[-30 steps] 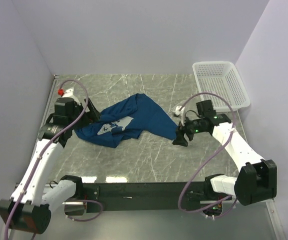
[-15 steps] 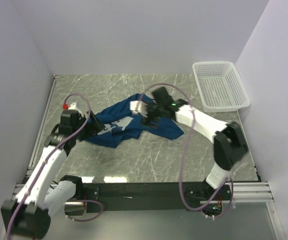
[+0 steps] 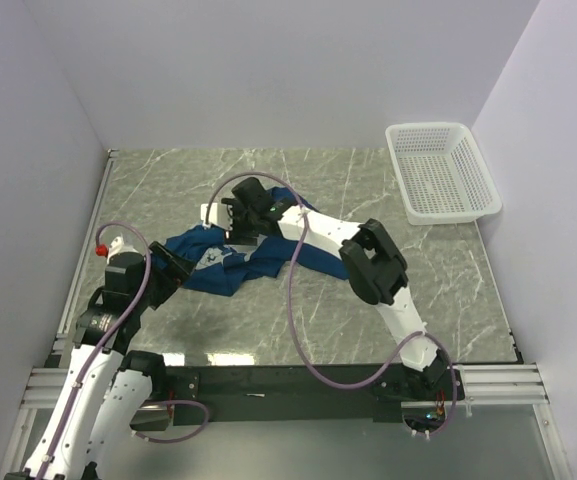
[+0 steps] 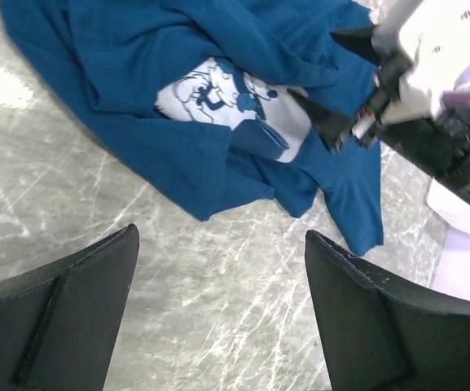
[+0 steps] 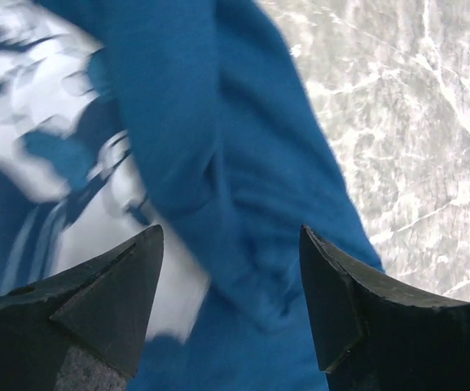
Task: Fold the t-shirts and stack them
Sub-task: Flatten the tshirt out
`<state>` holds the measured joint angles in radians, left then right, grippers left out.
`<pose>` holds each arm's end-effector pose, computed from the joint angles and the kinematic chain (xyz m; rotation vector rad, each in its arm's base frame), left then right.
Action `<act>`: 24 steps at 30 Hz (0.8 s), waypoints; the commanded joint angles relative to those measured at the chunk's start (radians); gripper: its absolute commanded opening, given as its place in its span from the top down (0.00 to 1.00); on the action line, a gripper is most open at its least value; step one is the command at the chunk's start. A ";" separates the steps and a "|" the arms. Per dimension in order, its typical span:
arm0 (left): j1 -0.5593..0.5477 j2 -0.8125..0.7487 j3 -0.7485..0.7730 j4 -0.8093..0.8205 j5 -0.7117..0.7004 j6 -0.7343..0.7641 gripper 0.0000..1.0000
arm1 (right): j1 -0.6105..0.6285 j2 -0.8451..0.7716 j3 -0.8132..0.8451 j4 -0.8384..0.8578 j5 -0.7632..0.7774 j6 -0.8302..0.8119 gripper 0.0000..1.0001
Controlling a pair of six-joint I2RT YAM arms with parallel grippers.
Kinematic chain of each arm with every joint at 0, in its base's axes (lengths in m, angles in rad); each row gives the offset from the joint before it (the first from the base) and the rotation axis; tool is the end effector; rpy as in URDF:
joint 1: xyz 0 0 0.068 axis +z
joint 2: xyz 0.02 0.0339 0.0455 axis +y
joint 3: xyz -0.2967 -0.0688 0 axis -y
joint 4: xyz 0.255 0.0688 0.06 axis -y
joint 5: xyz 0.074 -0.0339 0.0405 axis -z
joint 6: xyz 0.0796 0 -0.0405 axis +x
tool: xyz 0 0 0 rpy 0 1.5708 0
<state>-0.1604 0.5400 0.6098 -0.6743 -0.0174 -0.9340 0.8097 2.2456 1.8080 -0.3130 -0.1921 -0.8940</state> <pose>0.1405 -0.0213 0.2564 -0.8542 2.0701 -0.5946 0.3842 0.4254 0.1877 -1.8013 1.4480 0.1800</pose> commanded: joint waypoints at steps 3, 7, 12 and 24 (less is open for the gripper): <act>0.004 -0.009 0.045 -0.041 -0.042 -0.009 0.12 | 0.009 0.101 0.194 -0.033 0.074 0.033 0.34; 0.004 -0.031 0.045 -0.053 -0.030 -0.008 0.13 | 0.011 0.131 0.261 -0.083 0.066 0.049 0.92; 0.004 -0.052 0.050 -0.050 -0.033 -0.005 0.14 | -0.033 0.081 0.295 0.389 0.423 0.223 1.00; 0.004 0.046 -0.025 0.143 0.127 -0.038 0.14 | -0.173 -0.085 -0.005 0.757 0.806 0.286 0.12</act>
<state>-0.1604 0.5686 0.6220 -0.6605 0.0059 -0.9459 0.6678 2.3096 1.9278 0.5491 0.5682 -0.6964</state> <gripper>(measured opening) 0.863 0.882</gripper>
